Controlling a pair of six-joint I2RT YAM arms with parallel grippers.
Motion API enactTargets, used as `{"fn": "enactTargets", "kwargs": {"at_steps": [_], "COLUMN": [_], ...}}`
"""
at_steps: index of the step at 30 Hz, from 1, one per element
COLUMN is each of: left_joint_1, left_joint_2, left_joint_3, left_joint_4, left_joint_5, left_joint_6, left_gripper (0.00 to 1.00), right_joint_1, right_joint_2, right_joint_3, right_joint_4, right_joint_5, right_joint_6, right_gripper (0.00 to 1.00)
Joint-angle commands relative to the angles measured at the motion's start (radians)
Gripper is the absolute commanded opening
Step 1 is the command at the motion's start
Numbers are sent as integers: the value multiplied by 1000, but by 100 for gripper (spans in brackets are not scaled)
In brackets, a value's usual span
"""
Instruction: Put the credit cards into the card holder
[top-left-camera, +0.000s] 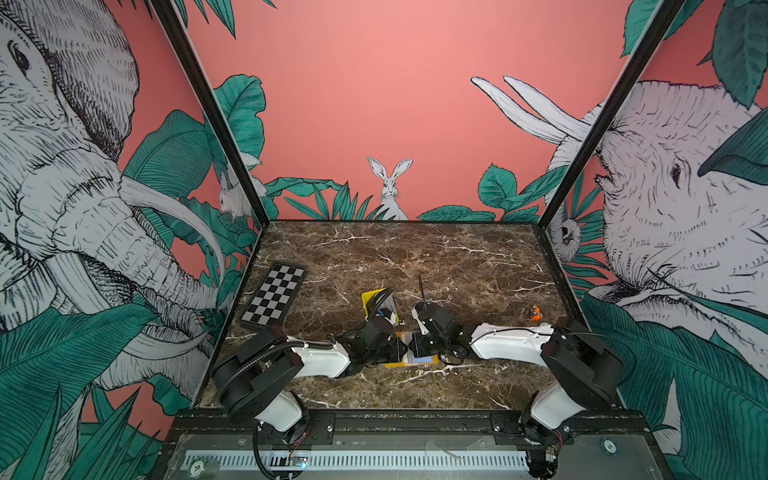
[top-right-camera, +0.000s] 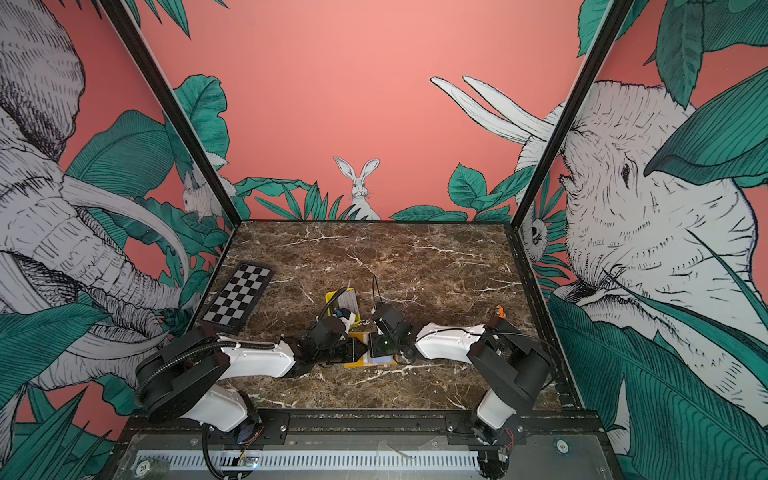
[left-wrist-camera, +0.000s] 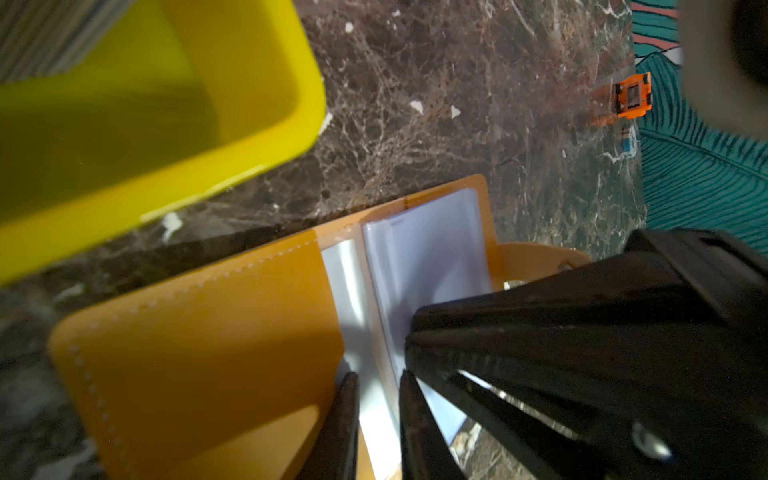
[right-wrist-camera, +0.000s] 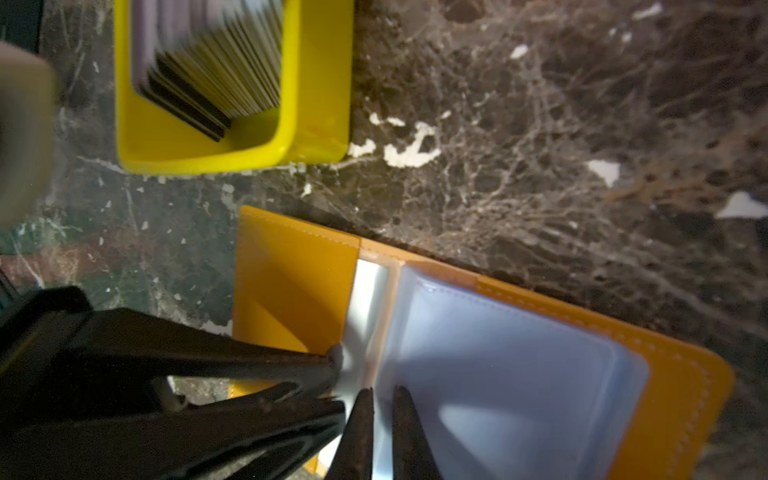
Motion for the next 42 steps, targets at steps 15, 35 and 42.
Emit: {"fn": "enactTargets", "kwargs": {"at_steps": [15,35,42], "left_joint_1": [4,8,50], "left_joint_2": [-26,-6,-48], "left_joint_3": [-35,-29,-10], "left_joint_4": [13,19,-1], "left_joint_5": [-25,-15,21], "left_joint_6": [-44,-45,-37], "left_gripper": [21,21,21], "right_joint_1": [-8,-9,-11], "right_joint_2": [-64,-38,-110], "right_joint_3": [-12,11,33], "right_joint_4": [-22,-120,-185], "right_joint_5": [32,87,142], "right_joint_6": [2,-11,-47], "right_gripper": [11,11,12]}}
